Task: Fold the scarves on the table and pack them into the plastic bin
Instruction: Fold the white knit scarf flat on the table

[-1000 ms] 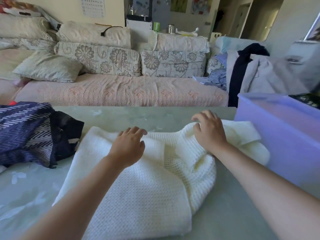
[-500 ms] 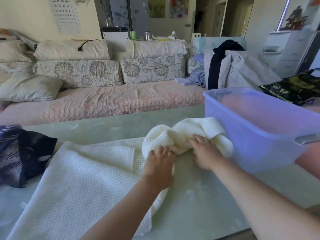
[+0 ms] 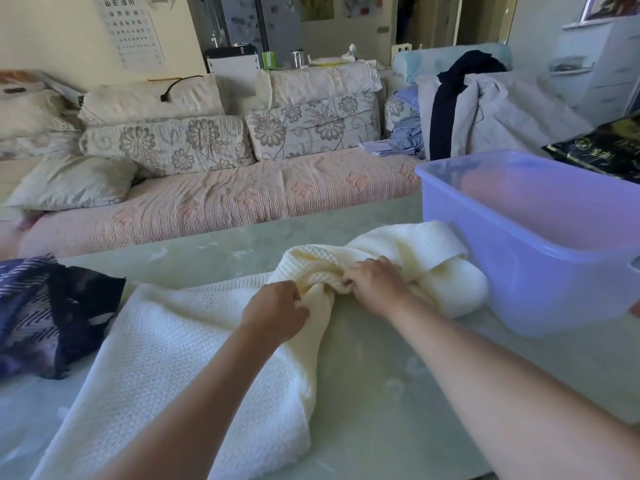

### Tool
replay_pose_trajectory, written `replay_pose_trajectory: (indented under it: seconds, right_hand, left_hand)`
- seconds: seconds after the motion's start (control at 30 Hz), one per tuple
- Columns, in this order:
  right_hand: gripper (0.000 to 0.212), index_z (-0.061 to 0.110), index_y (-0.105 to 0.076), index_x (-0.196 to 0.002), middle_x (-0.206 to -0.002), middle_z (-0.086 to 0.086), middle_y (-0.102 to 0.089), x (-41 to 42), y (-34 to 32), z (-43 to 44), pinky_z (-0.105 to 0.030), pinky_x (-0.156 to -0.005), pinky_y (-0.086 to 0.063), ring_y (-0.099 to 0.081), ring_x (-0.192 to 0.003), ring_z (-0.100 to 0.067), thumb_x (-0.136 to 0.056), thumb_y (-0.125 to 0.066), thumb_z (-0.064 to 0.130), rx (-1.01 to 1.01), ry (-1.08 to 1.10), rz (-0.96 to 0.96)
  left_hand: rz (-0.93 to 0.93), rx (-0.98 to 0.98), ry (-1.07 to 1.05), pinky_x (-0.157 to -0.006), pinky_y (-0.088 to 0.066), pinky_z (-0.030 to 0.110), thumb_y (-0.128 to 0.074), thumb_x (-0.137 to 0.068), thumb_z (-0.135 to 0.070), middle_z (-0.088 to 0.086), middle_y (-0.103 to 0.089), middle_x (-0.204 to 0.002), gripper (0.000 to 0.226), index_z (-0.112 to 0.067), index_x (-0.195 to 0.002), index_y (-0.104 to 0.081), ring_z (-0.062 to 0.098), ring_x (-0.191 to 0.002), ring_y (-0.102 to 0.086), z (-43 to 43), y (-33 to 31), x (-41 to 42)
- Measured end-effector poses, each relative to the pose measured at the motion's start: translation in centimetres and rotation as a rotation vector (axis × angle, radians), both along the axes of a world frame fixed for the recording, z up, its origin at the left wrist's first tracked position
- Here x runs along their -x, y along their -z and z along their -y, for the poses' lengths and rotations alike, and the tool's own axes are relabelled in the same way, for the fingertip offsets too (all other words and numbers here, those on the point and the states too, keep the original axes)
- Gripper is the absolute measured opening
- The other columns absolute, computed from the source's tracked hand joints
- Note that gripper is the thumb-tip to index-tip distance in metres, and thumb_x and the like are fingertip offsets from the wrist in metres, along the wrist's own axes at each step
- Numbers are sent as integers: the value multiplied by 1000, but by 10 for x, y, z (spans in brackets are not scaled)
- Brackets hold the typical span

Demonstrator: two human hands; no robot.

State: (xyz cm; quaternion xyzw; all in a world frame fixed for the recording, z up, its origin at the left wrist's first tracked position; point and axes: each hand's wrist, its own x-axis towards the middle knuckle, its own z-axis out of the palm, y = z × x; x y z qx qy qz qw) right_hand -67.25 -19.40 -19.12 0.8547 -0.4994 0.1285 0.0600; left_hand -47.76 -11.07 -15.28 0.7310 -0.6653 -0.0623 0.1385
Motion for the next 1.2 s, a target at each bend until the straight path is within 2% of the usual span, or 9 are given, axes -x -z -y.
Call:
replay_pose_trajectory:
  seconds: [0.17,0.3,0.5,0.6,0.7,0.8,0.93,1.03,1.2]
  right_hand:
    - [25,17,-68,-65,-64,-5,-59,37,-28,-5,-34,-59,-44,-59,-61,-31,-66,-43,13,313,126,104]
    - [30,23,-74,-97,-102,1,-71,75,-61,-28,-35,-94,-38,-62,-102,-22,-85,-47,14,131,454,-339]
    - [33,23,-66,-118,-124,-2,-63,81,-67,-69,-36,-103,-37,-51,-122,-24,-93,-47,15,-42,403,-574]
    - [34,18,-67,-118,-119,-5,-61,66,-51,-80,-36,-93,-45,-56,-116,-29,-93,-45,9,-58,75,-164]
    - [53,32,-34,-152,-152,-1,-43,57,-26,-87,-42,-108,-40,-46,-135,-27,-100,-40,21,-425,18,37]
    - [63,36,1,-158,-166,0,-17,70,-14,-82,-46,-112,-33,-31,-146,-29,-103,-26,51,-489,196,-69]
    - [71,25,-32,-153,-150,-5,-48,73,-22,-69,-47,-104,-30,-44,-136,-29,-97,-17,66,-322,490,-312]
    - [58,17,-59,-130,-128,-8,-63,52,-30,-65,-44,-97,-37,-57,-117,-28,-99,-27,54,-149,492,-372]
    - [29,12,-62,-111,-112,-11,-58,9,-36,-53,-41,-84,-41,-55,-105,-33,-86,-49,12,136,70,-58]
  left_hand:
    - [-613,189,142,-56,-37,23,-60,-90,-18,-14,-57,-74,8,-22,-90,-53,7,-64,-50,-13,-12,13]
    - [-1015,-90,419,-60,-41,22,-59,-85,-2,-6,-60,-73,11,-12,-87,-64,11,-68,-53,-35,-20,37]
    - [-657,-225,520,-94,-50,28,-54,-84,-18,-12,-70,-105,27,-31,-94,-75,8,-103,-63,-47,3,74]
    - [-181,91,328,-102,-39,36,-52,-89,-28,-13,-61,-122,23,-38,-103,-68,13,-115,-51,-44,19,76]
    - [92,-104,339,-111,-24,42,-39,-94,-50,-9,-45,-145,39,-40,-127,-58,20,-134,-35,-44,34,73]
    - [160,-247,551,-117,-14,46,-31,-98,-52,-17,-41,-149,42,-44,-132,-53,20,-142,-25,-46,37,74]
    - [-369,-202,537,-109,-34,28,-52,-97,-37,-16,-56,-134,30,-32,-124,-65,6,-126,-48,-48,22,77]
    - [-307,241,454,-95,-47,32,-56,-93,-17,-10,-65,-114,19,-26,-104,-70,9,-107,-57,-34,24,63]
    - [-312,231,201,-95,-47,38,-52,-91,-8,-4,-63,-111,24,-22,-103,-67,18,-106,-58,-11,22,17]
